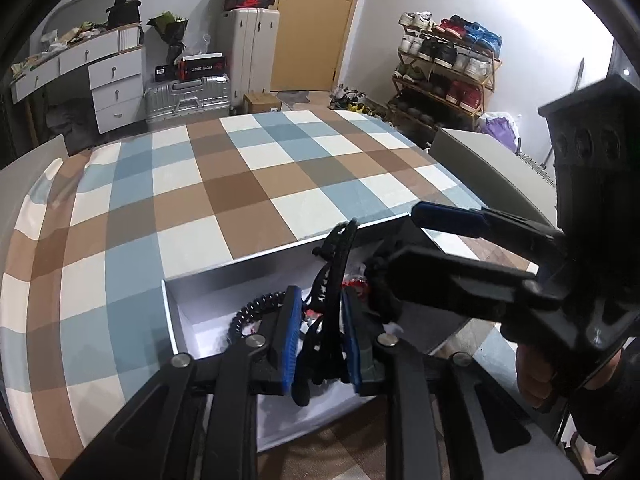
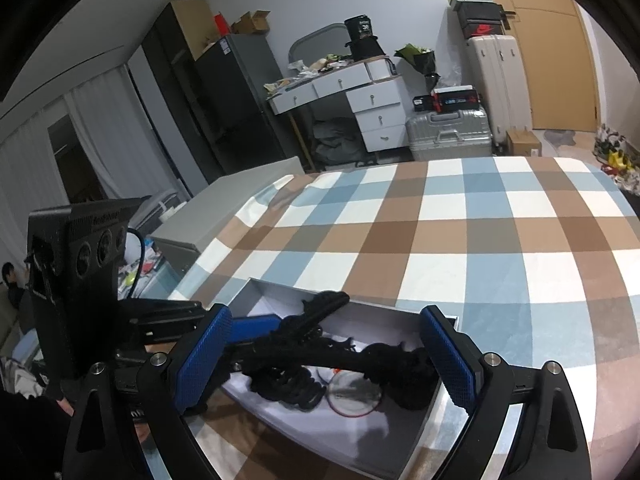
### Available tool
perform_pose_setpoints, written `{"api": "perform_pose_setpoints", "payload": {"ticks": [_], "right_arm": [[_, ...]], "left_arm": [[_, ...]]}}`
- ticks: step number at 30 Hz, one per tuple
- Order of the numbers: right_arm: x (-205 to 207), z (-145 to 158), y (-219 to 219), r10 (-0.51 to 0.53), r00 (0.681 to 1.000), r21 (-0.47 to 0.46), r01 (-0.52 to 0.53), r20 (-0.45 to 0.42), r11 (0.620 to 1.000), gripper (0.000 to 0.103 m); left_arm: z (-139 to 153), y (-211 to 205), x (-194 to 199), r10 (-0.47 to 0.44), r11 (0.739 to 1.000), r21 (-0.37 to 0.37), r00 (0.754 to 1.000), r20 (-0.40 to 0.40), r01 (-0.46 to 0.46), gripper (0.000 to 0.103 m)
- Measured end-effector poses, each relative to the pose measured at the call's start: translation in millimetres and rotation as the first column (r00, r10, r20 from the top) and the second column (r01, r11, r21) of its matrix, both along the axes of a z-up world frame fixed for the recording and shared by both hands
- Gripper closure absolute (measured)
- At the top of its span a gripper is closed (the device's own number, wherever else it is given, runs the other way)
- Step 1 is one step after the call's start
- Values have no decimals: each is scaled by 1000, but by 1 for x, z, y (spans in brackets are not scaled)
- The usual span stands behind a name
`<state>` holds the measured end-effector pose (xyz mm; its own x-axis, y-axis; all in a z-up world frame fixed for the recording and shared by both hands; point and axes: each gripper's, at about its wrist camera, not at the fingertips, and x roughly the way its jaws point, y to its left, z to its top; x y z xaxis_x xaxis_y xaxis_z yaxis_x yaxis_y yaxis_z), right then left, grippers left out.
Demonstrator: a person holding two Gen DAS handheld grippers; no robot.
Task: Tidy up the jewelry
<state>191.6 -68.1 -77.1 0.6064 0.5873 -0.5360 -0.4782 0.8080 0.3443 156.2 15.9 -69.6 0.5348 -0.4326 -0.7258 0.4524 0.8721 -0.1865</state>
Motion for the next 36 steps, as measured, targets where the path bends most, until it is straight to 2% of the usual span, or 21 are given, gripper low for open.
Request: {"api": "perform_pose_setpoints", "payload": {"ticks": [1,2,4,8,13,18,20,22,24,26,27,29,31,34,36], "right_arm": [[-1,0,-1,-4,1000,1,4,2,1000,8],[-2,1,-3,-10,1000,3,10,5,1000,8],[-5,2,-8,-33,999,7,33,11,999,8],[-12,6,-21,-65,998,39,65,15,997,8],[-26,17,-31,-115,991,46,112,64,993,4],[-41,30,-36,-153,979,58,146,134,988,0],[-52,35,-37,-160,967,74,148,199,986,0],[-60,38,-36,-170,956,76,156,238,985,0],[-67,43,-36,-176,947,95,155,270,983,0],[-76,48,-36,-176,934,115,147,311,982,0],[-80,51,-35,-177,928,120,144,329,982,0],[-91,57,-34,-175,907,125,137,382,983,0],[-102,61,-32,-177,882,122,136,437,983,0],[-116,62,-30,-189,843,119,149,504,982,0],[-123,61,-28,-194,829,119,155,524,981,0]], "left_arm": [[-1,1,2,10,1000,9,1000,-8,-10,62],[0,3,1,17,1000,-6,1000,-5,-17,55],[1,6,-1,17,999,-34,1000,-6,-17,32],[8,10,-8,42,999,-31,999,18,-42,31],[16,15,-15,86,996,-21,995,55,-85,31],[29,25,-27,189,982,-57,972,142,-182,30],[34,26,-36,244,970,-63,948,204,-237,29],[39,25,-43,285,958,-56,923,258,-280,18],[45,24,-54,327,942,-49,884,334,-331,16],[51,22,-62,361,925,-35,844,397,-379,8],[52,23,-64,379,915,-35,827,416,-401,1],[55,25,-72,409,900,-59,788,461,-432,1],[57,28,-76,431,889,-83,763,481,-450,1],[55,36,-83,478,864,-129,713,513,-487,1],[52,39,-86,495,854,-146,693,524,-499,1]]}}
